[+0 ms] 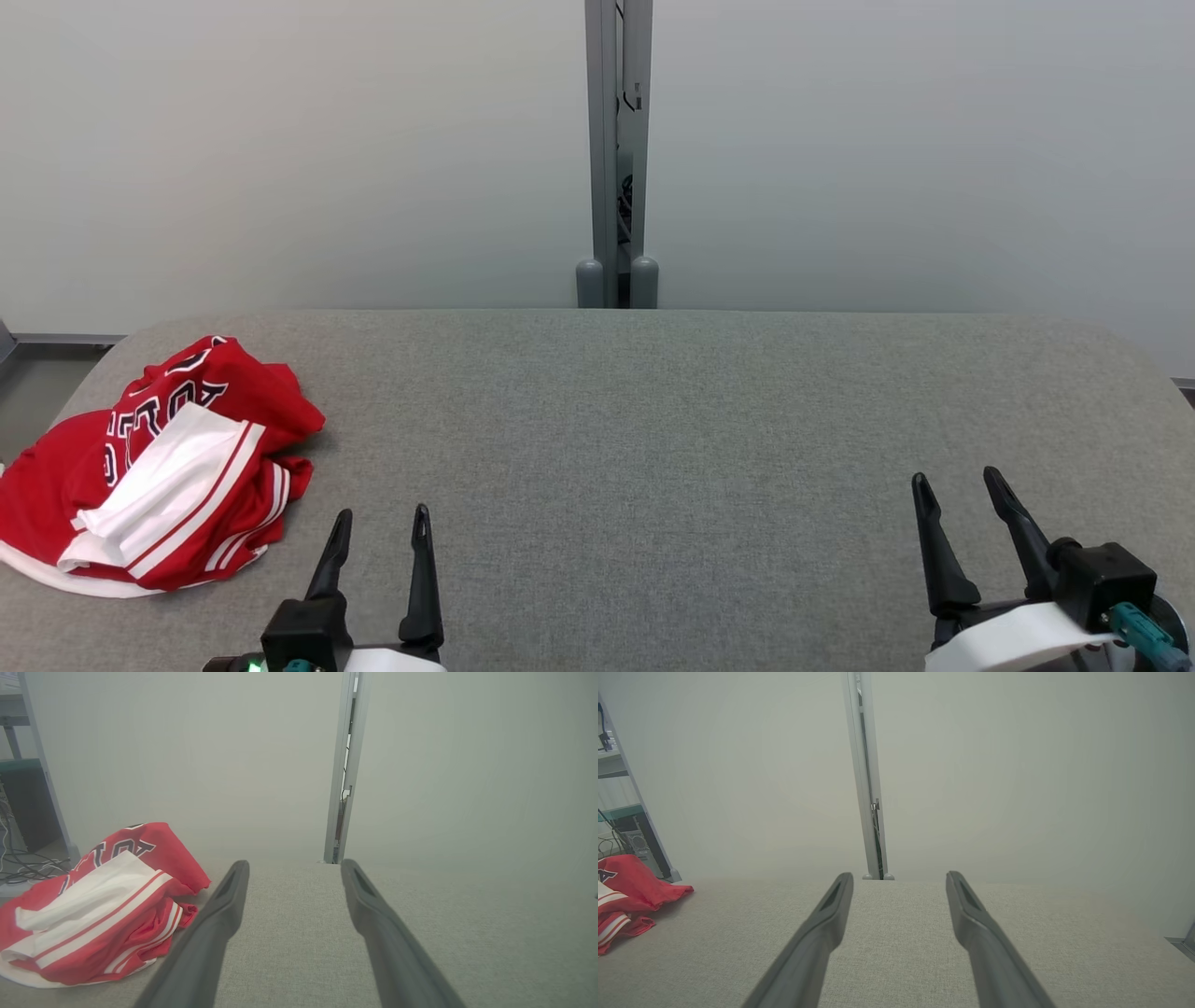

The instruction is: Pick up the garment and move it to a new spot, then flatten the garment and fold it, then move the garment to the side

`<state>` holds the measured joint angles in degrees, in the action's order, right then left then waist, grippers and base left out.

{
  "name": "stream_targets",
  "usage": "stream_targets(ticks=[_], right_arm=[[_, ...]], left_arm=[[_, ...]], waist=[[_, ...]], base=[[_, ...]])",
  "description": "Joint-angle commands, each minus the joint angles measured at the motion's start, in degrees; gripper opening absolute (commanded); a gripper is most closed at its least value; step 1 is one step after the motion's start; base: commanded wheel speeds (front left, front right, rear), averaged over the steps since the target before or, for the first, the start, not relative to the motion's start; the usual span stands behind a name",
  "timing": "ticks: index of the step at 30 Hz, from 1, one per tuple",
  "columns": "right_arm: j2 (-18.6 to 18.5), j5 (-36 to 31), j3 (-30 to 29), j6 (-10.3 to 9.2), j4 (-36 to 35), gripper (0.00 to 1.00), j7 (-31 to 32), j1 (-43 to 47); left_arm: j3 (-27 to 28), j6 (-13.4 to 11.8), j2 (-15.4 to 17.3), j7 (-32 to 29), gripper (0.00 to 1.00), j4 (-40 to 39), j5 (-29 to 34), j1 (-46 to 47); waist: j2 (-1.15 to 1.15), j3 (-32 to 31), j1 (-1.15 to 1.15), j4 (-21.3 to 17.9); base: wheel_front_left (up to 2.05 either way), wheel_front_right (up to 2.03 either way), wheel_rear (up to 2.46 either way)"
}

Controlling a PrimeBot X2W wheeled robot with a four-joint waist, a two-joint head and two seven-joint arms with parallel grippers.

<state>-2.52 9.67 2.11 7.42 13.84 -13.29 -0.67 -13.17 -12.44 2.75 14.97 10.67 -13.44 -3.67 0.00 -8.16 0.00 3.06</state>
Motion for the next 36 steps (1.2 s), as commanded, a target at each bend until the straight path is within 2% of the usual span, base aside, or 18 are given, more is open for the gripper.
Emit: stream_targets(ticks=[1,10,11,12,13,25,36], right_arm=[[-0.6,-1.2,0.1,0.12,0.1,1.00,-0.9,-0.6],[-0.6,-2.1,0.9,0.13,0.8,1.00,-2.0,-0.9],[-0.6,-2.3,-0.1,0.13,0.6,1.00,-2.0,-0.6],[-0.6,-2.4,1.4,0.18,0.8,1.00,-2.0,-1.2],[-0.5,-2.3,0.9,0.03,0.8,1.00,-2.0,-1.0],[-0.6,-0.8,0.9,0.07,0.3,1.00,-2.0,-1.1],[-0.6,-4.4,1.2,0.07,0.3,1.00,-2.0,-0.6]], left_arm=[[0.1,-0.4,0.2,0.1,1.00,0.3,1.2,1.0],[0.1,-1.1,0.2,0.1,1.00,1.3,2.8,1.6],[-0.5,-0.5,0.2,0.1,1.00,1.5,2.5,1.9],[0.3,-1.3,0.2,0.1,1.00,1.1,2.1,1.3],[0.0,-1.1,0.2,0.1,1.00,1.1,2.1,1.4],[-0.7,-1.5,0.2,0.1,1.00,1.5,2.2,1.7],[-0.7,-1.4,0.2,0.1,1.00,1.6,1.9,1.8]], waist=[[0.00,-0.1,0.00,0.1],[0.00,-0.5,0.00,0.5],[0.00,-0.5,0.00,-0.1],[0.00,-0.4,0.00,-3.1],[0.00,-0.3,0.00,-3.2],[0.00,-0.4,0.00,-3.3],[0.00,-0.4,0.00,-3.3]], base=[[0.00,0.00,0.00],[0.00,0.00,0.00],[0.00,0.00,0.00],[0.00,0.00,0.00],[0.00,0.00,0.00],[0.00,0.00,0.00],[0.00,0.00,0.00]])
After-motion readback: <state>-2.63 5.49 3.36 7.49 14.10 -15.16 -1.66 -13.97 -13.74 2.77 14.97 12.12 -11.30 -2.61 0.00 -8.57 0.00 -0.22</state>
